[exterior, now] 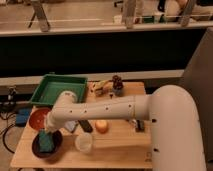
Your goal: Wipe red bowl with sponge
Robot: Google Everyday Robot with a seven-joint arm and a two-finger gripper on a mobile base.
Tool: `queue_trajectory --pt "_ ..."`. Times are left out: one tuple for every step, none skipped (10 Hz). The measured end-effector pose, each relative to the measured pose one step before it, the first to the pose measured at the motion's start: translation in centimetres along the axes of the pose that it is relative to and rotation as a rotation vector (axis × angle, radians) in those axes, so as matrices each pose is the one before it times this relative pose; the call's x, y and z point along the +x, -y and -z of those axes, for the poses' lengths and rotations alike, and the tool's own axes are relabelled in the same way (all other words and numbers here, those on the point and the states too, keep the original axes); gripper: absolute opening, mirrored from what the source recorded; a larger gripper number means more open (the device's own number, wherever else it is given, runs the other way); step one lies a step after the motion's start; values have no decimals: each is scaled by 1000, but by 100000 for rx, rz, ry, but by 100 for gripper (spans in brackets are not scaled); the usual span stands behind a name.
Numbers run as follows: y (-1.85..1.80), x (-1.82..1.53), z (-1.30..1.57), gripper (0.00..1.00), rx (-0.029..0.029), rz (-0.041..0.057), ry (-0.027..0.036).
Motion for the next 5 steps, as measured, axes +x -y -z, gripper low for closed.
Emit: queue_trajectory --pt "57 -15 29 0 -62 261 187" --pt "268 245 166 0 -108 67 -1437" --pt "629 352 379 0 931 500 -1778" --pt "915 549 755 0 1358 974 -1944" --pt "1464 1081 1347 0 1901 1355 -2567"
